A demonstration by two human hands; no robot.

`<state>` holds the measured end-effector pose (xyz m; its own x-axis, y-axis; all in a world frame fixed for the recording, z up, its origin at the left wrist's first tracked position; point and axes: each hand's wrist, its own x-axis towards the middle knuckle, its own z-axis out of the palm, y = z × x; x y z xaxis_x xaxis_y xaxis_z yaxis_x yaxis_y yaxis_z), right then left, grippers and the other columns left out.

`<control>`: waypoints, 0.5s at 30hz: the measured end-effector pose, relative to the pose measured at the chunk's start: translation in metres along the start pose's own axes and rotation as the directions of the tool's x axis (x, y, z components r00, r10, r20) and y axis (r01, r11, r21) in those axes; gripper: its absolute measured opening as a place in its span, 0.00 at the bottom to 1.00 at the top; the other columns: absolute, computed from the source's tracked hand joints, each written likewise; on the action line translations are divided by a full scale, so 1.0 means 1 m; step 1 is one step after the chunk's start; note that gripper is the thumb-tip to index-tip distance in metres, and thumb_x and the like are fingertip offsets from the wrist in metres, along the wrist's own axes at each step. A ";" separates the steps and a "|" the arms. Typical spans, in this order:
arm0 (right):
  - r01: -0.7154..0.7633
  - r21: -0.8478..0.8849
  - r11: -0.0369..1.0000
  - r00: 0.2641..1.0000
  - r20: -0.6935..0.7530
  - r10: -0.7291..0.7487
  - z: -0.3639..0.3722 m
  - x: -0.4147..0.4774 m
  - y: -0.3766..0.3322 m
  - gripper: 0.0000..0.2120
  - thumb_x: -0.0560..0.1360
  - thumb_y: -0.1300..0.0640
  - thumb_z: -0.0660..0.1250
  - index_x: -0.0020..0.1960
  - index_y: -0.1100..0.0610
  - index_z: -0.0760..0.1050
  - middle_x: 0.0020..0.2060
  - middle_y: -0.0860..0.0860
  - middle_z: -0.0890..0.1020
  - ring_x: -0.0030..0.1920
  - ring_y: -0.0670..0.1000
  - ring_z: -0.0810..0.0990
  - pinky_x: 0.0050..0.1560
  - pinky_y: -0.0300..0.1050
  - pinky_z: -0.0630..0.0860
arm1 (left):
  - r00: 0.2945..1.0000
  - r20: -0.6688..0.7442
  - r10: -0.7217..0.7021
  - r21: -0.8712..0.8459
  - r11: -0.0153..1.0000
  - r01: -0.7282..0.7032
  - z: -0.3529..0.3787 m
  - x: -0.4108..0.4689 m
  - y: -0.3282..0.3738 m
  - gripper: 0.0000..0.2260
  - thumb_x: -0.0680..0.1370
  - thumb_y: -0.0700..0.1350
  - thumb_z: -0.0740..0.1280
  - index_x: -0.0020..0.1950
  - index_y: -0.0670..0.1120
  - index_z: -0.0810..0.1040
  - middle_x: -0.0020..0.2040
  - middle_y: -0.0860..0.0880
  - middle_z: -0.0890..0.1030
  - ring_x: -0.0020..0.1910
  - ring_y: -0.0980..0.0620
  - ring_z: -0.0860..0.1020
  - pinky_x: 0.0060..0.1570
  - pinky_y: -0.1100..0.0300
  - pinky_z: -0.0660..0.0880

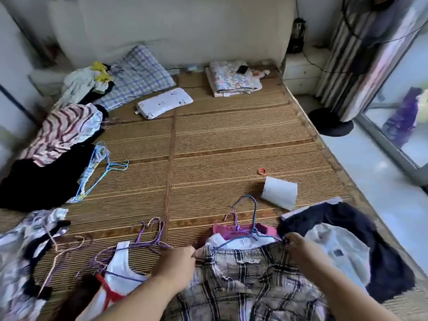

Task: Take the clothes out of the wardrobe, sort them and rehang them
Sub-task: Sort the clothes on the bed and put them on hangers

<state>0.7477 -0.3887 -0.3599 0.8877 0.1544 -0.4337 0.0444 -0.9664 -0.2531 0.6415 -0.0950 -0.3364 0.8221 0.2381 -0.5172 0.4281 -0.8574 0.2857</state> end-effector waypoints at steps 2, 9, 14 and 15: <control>-0.012 0.031 0.999 0.998 0.063 0.010 0.014 0.027 0.002 0.12 0.79 0.56 0.57 0.62 0.50 0.69 0.54 0.52 0.81 0.52 0.54 0.80 0.40 0.40 0.68 | 1.000 0.008 -0.013 0.070 0.997 0.012 0.010 0.018 0.005 0.07 0.80 0.48 0.55 0.45 0.50 0.71 0.43 0.48 0.79 0.44 0.45 0.78 0.37 0.55 0.69; 0.024 0.066 0.998 0.990 0.140 -0.033 0.068 0.088 0.006 0.18 0.79 0.54 0.56 0.68 0.46 0.68 0.57 0.54 0.80 0.54 0.55 0.79 0.46 0.43 0.71 | 0.992 -0.038 -0.118 0.113 0.986 0.122 0.047 0.083 0.000 0.07 0.78 0.48 0.58 0.40 0.50 0.70 0.39 0.50 0.75 0.43 0.46 0.77 0.41 0.55 0.73; 0.096 -0.011 0.995 0.979 0.183 -0.093 0.071 0.086 -0.010 0.31 0.76 0.45 0.59 0.74 0.38 0.49 0.68 0.51 0.69 0.63 0.56 0.73 0.52 0.48 0.71 | 0.991 -0.078 -0.112 0.089 0.989 0.119 0.058 0.083 -0.005 0.23 0.77 0.58 0.61 0.72 0.59 0.64 0.69 0.50 0.68 0.63 0.45 0.72 0.60 0.51 0.72; 0.126 -0.038 0.991 0.977 0.179 -0.117 0.067 0.082 -0.014 0.32 0.75 0.44 0.60 0.74 0.39 0.48 0.71 0.49 0.65 0.65 0.55 0.70 0.55 0.49 0.70 | 0.991 -0.084 -0.101 0.093 0.990 0.109 0.054 0.077 -0.003 0.26 0.76 0.59 0.61 0.73 0.59 0.61 0.71 0.51 0.66 0.66 0.45 0.70 0.61 0.49 0.71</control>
<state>0.7893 -0.3485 -0.4494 0.7799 0.3011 -0.5488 0.1737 -0.9464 -0.2725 0.6830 -0.0990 -0.4208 0.8031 0.3609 -0.4740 0.4782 -0.8651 0.1516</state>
